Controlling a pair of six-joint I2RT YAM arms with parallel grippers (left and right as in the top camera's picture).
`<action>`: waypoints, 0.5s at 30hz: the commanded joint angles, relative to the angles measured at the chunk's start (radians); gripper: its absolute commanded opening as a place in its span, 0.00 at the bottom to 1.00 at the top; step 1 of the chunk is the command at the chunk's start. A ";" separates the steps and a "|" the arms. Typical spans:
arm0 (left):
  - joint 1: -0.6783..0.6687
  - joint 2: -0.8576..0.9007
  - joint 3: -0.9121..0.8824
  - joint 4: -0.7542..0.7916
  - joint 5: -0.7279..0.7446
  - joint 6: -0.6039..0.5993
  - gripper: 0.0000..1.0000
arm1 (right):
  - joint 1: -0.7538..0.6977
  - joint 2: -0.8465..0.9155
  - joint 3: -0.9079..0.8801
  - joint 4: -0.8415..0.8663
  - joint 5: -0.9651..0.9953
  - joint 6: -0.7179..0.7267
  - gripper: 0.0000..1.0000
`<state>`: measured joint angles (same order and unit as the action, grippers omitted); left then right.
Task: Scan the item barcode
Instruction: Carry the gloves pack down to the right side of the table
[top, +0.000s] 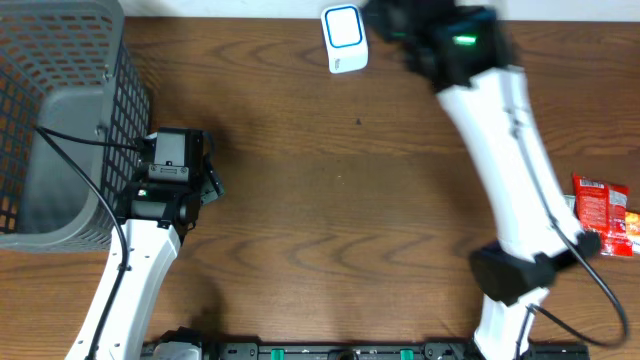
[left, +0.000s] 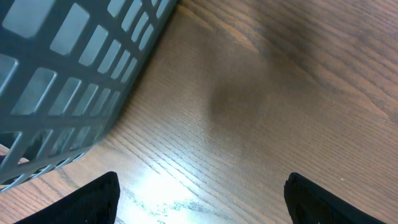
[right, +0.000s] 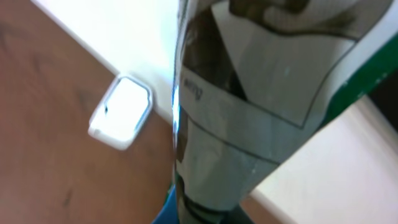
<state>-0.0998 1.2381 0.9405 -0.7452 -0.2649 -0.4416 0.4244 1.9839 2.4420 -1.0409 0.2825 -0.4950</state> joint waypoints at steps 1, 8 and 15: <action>0.003 0.002 0.001 -0.002 -0.005 -0.002 0.86 | -0.074 -0.023 -0.007 -0.127 -0.038 0.183 0.01; 0.003 0.002 0.001 -0.002 -0.005 -0.002 0.86 | -0.270 -0.006 -0.038 -0.562 -0.231 0.345 0.01; 0.003 0.002 0.001 -0.002 -0.005 -0.002 0.86 | -0.394 0.005 -0.333 -0.560 -0.339 0.349 0.01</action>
<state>-0.0998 1.2381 0.9405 -0.7452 -0.2646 -0.4416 0.0658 1.9701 2.2276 -1.6299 0.0227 -0.1844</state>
